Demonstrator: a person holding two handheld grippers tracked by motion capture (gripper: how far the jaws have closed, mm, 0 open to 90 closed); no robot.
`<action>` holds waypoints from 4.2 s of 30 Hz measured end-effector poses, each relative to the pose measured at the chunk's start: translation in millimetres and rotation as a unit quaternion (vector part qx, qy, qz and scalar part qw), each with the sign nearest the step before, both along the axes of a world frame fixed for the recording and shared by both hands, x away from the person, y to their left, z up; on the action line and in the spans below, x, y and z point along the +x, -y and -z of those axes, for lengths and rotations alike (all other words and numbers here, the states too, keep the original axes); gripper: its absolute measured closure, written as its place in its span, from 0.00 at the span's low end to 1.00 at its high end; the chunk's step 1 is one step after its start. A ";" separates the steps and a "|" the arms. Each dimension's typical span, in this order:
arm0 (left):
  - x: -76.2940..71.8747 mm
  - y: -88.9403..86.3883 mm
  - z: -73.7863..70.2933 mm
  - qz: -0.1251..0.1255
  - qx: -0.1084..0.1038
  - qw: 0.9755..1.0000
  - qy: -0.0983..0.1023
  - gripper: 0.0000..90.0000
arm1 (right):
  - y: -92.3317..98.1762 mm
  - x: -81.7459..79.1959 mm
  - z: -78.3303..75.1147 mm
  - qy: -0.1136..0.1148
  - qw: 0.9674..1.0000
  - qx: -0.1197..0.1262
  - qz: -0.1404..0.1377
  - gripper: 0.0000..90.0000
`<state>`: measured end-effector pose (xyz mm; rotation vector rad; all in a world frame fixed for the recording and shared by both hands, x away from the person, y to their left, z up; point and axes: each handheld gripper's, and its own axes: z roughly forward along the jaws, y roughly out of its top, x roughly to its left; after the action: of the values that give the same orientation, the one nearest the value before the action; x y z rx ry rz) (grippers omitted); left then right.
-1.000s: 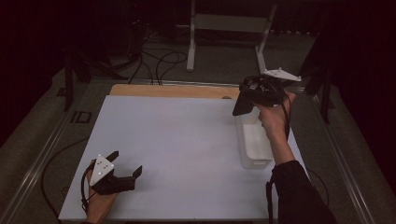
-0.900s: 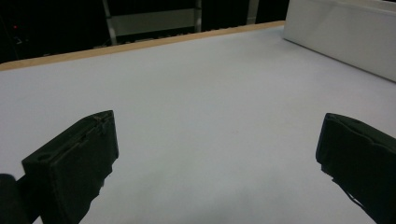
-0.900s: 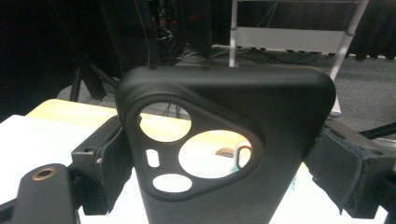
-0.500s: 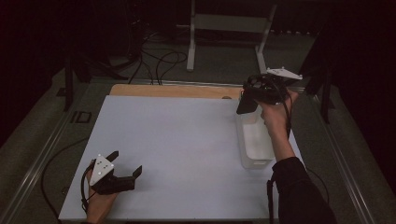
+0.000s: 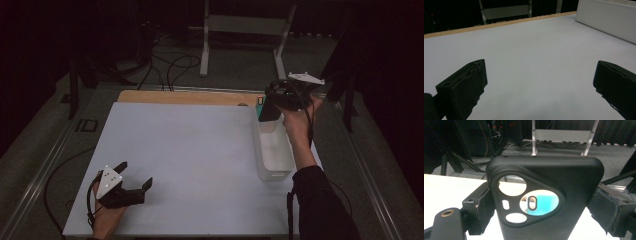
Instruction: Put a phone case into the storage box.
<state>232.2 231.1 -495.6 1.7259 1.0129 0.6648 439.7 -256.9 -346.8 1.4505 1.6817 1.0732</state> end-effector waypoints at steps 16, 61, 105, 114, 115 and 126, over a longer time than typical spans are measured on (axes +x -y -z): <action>0.1 -0.1 -0.2 -0.001 -0.001 1.000 0.001 0.00 | 7.7 8.3 13.6 -0.020 1.000 -0.007 0.020 0.15; 1.4 0.2 0.4 0.001 -0.001 1.000 -0.002 0.00 | -4.3 35.0 75.8 -0.094 0.995 -0.030 0.033 0.15; 2.5 0.3 0.7 -0.002 0.001 1.000 -0.007 0.00 | -7.4 44.1 75.3 -0.072 0.997 -0.025 0.021 0.10; 2.7 -0.1 0.8 -0.002 0.000 1.000 -0.008 0.00 | -5.9 25.2 64.1 -0.057 0.998 -0.025 -0.014 0.10; 2.6 0.2 0.8 -0.002 0.001 1.000 -0.008 0.00 | -6.6 22.0 63.0 -0.055 0.998 -0.026 -0.021 0.10; 3.0 2.1 1.1 0.003 0.002 1.000 -0.010 0.00 | -14.2 -17.4 61.7 -0.037 0.996 -0.045 -0.071 0.11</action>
<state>235.2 228.9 -496.6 1.7415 1.0212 0.6475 422.4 -242.7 -408.5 1.3434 1.8856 1.0155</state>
